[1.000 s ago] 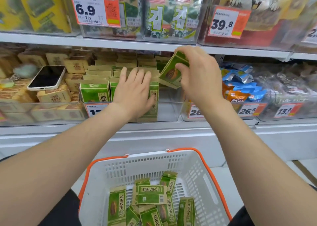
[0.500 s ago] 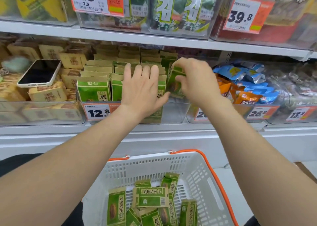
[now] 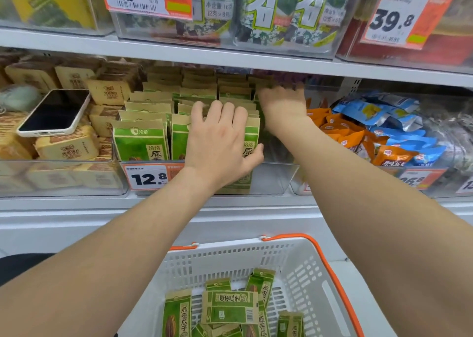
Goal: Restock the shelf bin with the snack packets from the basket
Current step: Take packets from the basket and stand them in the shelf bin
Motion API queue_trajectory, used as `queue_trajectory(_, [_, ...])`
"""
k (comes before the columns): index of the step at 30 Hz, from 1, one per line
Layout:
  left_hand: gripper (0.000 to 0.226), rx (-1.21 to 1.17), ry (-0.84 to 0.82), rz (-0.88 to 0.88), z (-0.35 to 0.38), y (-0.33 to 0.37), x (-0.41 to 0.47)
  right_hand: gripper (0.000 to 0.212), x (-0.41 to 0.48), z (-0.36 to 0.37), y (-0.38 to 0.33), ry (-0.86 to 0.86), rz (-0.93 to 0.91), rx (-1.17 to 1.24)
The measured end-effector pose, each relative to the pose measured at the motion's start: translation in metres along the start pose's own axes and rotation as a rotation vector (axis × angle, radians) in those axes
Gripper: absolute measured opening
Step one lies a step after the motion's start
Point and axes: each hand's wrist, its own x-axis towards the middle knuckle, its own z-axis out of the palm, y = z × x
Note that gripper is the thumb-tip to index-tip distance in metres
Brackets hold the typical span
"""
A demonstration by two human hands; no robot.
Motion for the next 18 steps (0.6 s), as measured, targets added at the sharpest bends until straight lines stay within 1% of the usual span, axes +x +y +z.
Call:
queue_trajectory(2, [0.068,-0.001,0.002,0.002,0.001,0.000,0.000,0.064,0.014,0.005,-0.004,0.067,0.049,-0.013])
queue_trajectory(4, [0.068,-0.003,0.002,0.001,0.001,0.000,0.000,0.066,0.023,0.011,-0.005,0.061,0.080,-0.027])
queue_trajectory(6, [0.068,-0.006,0.001,0.003,0.002,0.000,0.000,0.058,0.028,0.019,-0.006,0.057,0.126,-0.039])
queue_trajectory(8, [0.068,-0.007,0.002,0.004,0.002,-0.001,0.000,0.051,0.030,0.024,-0.006,0.094,0.203,-0.039])
queue_trajectory(10, [0.068,-0.010,0.002,0.003,0.003,-0.001,0.001,0.053,0.028,0.020,-0.007,0.118,0.260,-0.030])
queue_trajectory(12, [0.068,-0.013,0.000,0.003,0.003,-0.001,0.000,0.057,0.023,0.014,-0.006,0.113,0.279,-0.038])
queue_trajectory(14, [0.069,-0.015,-0.005,0.002,0.002,-0.001,-0.001,0.055,0.016,0.007,-0.005,0.106,0.250,-0.079])
queue_trajectory(16, [0.070,-0.014,-0.013,0.001,0.000,0.000,-0.001,0.042,0.003,0.002,-0.005,0.110,0.150,-0.125])
queue_trajectory(18, [0.073,-0.019,-0.024,0.003,-0.003,0.000,-0.001,0.032,-0.011,0.000,-0.004,0.081,0.030,-0.091])
